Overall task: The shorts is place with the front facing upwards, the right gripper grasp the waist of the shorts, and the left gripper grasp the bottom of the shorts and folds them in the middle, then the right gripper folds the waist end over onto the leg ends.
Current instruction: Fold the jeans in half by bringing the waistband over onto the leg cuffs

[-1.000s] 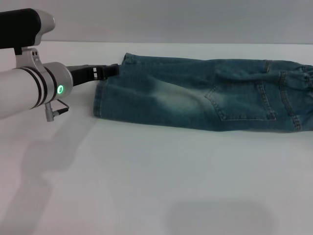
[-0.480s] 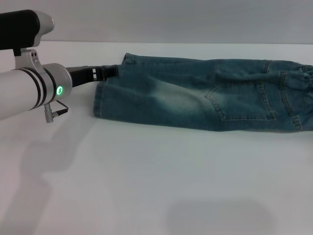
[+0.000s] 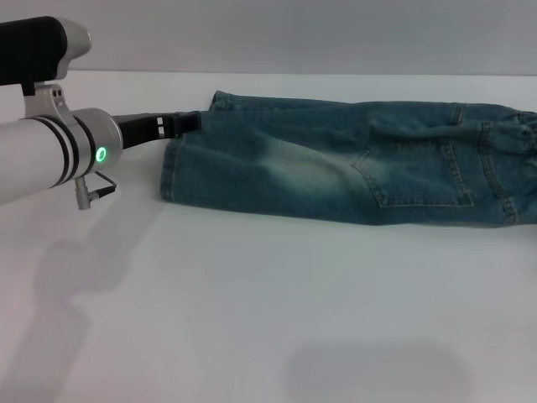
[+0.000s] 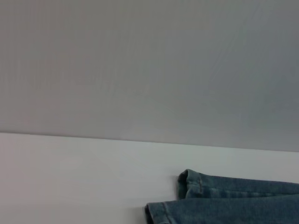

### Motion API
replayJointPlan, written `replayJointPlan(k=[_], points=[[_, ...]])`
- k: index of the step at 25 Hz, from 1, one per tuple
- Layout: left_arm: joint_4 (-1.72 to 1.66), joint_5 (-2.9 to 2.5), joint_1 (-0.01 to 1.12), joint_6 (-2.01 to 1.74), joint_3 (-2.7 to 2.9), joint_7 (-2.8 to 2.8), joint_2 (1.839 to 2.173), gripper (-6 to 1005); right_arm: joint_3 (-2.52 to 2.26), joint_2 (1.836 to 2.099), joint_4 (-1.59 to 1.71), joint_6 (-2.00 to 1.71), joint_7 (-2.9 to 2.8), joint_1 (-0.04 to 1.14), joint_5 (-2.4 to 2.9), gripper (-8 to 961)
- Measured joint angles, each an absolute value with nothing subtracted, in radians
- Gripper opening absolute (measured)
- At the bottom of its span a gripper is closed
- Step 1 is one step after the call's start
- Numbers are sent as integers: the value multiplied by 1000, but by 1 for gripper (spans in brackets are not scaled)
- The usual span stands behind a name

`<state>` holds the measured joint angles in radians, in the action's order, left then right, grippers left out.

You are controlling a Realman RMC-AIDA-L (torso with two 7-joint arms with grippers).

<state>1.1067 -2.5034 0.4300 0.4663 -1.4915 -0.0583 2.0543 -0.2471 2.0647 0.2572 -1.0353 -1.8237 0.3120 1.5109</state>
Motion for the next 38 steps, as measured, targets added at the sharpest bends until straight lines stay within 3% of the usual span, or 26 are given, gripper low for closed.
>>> replayJointPlan(k=[6, 14, 19, 38], points=[[1106, -2502, 429, 467, -1492, -58, 2056, 860, -249, 2064, 265, -1034, -1813, 326, 1526, 557], [1106, -2497, 430, 468, -1489, -58, 2057, 859, -252, 2063, 279, -1041, -1802, 345, 1551, 310], [1106, -2497, 432, 468, -1486, -58, 2058, 860, -252, 2063, 279, -1050, -1796, 343, 1551, 101], [1105, -2496, 434, 452, -1481, -58, 2060, 860, -243, 2062, 282, -1162, -1774, 344, 1544, 76]])
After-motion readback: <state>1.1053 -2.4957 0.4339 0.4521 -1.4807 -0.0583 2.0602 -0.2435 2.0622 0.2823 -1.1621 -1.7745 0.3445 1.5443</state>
